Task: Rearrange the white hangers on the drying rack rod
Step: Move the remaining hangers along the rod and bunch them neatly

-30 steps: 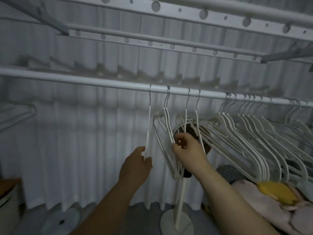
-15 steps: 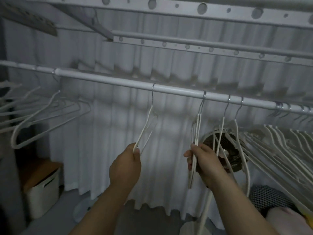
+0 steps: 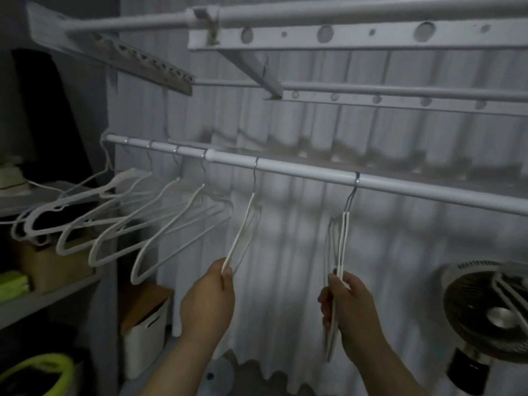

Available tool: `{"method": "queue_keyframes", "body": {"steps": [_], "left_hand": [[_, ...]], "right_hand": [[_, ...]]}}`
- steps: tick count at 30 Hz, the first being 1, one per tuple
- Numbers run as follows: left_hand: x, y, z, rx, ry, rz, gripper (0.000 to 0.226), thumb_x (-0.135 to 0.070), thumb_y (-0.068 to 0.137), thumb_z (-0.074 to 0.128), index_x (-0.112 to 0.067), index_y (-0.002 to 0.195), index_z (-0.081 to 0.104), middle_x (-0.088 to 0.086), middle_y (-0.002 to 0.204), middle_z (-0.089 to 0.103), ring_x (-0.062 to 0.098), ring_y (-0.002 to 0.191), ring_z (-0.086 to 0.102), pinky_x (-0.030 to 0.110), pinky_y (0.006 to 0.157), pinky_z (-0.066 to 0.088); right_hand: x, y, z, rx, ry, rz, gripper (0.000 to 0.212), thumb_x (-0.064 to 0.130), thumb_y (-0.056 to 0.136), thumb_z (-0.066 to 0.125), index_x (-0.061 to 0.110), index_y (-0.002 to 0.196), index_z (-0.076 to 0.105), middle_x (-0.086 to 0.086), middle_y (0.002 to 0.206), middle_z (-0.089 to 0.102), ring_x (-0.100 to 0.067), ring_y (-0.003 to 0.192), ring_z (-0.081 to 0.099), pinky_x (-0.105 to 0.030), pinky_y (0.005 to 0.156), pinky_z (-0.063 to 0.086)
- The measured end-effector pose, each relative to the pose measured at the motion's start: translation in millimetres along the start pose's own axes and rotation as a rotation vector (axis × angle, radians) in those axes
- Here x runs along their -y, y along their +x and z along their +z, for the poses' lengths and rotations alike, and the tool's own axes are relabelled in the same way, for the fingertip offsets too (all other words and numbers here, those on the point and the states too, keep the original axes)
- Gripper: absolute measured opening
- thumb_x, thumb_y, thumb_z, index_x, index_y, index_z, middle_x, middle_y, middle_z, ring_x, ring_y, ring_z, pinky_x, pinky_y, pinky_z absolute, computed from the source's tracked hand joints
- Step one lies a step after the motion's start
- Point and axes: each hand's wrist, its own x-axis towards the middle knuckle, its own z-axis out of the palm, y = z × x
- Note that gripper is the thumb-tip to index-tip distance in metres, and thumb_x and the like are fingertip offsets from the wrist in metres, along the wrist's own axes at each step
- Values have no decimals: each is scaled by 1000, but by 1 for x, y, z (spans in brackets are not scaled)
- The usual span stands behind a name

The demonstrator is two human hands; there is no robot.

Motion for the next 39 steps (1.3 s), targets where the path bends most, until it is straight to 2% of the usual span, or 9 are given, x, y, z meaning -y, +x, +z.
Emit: {"method": "queue_keyframes", "body": {"steps": [4, 7, 11, 14, 19, 25, 32, 36, 39], "left_hand": [[25, 26, -22, 7, 101, 2, 34, -27, 98, 29, -23, 127, 46, 7, 100, 68, 27, 92, 61, 28, 67, 39], [36, 38, -34, 23, 121, 19, 38, -27, 97, 29, -26, 133, 40, 7, 106, 68, 27, 99, 61, 29, 77, 45], [44, 44, -42, 77, 88, 74, 38, -25, 98, 27, -25, 133, 39, 6, 99, 67, 23, 93, 62, 28, 80, 46], [47, 46, -43, 113, 63, 93, 38, -25, 98, 25, -26, 134, 37, 3, 86, 64, 17, 82, 61, 24, 73, 44], [54, 49, -40, 130, -3, 82, 39, -23, 98, 25, -22, 135, 36, 2, 73, 56, 19, 76, 62, 28, 74, 49], [55, 50, -33, 140, 3, 83, 37, -25, 98, 28, -20, 132, 39, 9, 92, 66, 19, 83, 64, 28, 79, 51], [62, 55, -33, 156, 11, 118, 37, -28, 97, 27, -19, 129, 43, 5, 93, 66, 15, 85, 63, 23, 78, 45], [63, 54, -38, 126, 7, 93, 40, -41, 94, 35, -31, 132, 38, -4, 107, 66, 12, 100, 61, 22, 82, 38], [64, 54, -42, 86, -19, 90, 46, -45, 89, 42, -30, 133, 40, -4, 123, 58, 14, 110, 55, 27, 94, 41]], "right_hand": [[-3, 7, 54, 46, 29, -11, 18, 12, 94, 42, 12, 79, 52, 0, 38, 55, -7, 27, 41, -18, 28, 34], [-5, 11, 85, 81, 42, -2, 19, 16, 95, 42, 10, 81, 53, 1, 40, 57, -8, 27, 42, -16, 30, 35], [-6, 11, 110, 83, 37, -9, 20, 21, 95, 41, 13, 83, 55, 1, 41, 58, -8, 27, 42, -15, 31, 34], [-4, 10, 118, 70, 35, -7, 20, 19, 95, 42, 10, 83, 55, 0, 40, 56, -7, 27, 42, -13, 31, 34], [2, 11, 129, 76, -30, 17, 17, 20, 95, 43, 20, 80, 52, 4, 41, 51, -2, 28, 42, -14, 30, 32], [5, 15, 138, 107, -111, 13, 18, 22, 95, 42, 19, 81, 52, 4, 38, 51, -2, 27, 42, -12, 29, 29], [4, 19, 151, 147, -130, -11, 25, 26, 97, 37, 18, 76, 49, 4, 32, 50, -1, 26, 41, -11, 29, 26], [3, 21, 154, 155, -129, 3, 20, 24, 97, 34, 17, 89, 50, 5, 34, 54, -4, 27, 42, -13, 31, 30], [3, 24, 151, 163, -92, 33, 18, 20, 98, 32, 13, 97, 48, 5, 42, 62, -7, 28, 46, -18, 36, 37]]}}
